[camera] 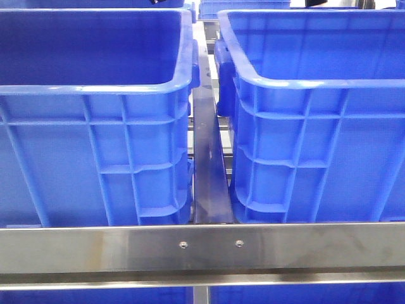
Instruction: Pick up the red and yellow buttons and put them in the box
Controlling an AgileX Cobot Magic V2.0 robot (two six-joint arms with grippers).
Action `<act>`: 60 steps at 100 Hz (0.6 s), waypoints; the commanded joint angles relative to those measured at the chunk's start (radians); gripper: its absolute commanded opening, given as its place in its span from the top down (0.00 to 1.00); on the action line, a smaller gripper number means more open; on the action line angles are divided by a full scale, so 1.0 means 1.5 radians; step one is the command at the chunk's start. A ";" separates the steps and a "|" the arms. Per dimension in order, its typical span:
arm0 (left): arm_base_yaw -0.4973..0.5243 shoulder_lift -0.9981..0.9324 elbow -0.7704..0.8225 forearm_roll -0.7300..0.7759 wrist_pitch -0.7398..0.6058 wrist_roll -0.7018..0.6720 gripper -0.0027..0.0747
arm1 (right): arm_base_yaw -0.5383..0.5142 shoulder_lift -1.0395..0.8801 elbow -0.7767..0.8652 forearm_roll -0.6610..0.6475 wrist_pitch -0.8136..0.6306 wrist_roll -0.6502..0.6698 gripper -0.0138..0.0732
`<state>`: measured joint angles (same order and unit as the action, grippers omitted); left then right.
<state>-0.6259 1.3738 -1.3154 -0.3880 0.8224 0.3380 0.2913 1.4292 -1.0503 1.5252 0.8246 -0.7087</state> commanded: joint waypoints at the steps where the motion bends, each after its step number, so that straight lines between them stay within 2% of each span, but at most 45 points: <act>1: -0.004 -0.024 -0.020 -0.025 -0.040 -0.001 0.77 | 0.002 -0.020 -0.025 0.039 0.020 -0.011 0.18; 7: -0.004 -0.024 -0.020 -0.025 -0.040 -0.001 0.77 | 0.002 -0.020 -0.025 0.039 0.020 -0.011 0.25; 22: -0.004 -0.024 -0.020 -0.025 -0.040 -0.001 0.77 | 0.002 -0.020 -0.025 0.040 0.021 -0.011 0.52; 27: -0.004 -0.024 -0.020 -0.025 -0.039 -0.001 0.77 | 0.002 -0.020 -0.025 0.040 0.021 -0.011 0.55; 37: -0.004 -0.023 -0.020 -0.018 -0.040 -0.001 0.75 | 0.002 -0.020 -0.025 0.040 0.021 -0.011 0.55; 44: -0.004 -0.023 -0.020 -0.013 -0.038 -0.001 0.64 | 0.002 -0.020 -0.025 0.040 0.021 -0.011 0.55; 56: -0.004 -0.023 -0.021 -0.013 -0.038 -0.001 0.27 | -0.003 -0.020 -0.025 0.040 0.020 -0.013 0.55; 60: -0.004 -0.023 -0.024 -0.012 -0.038 -0.001 0.18 | -0.008 -0.021 -0.025 0.040 0.021 -0.015 0.55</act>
<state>-0.6259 1.3738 -1.3154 -0.3842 0.8205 0.3380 0.2931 1.4307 -1.0542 1.5252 0.8286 -0.7143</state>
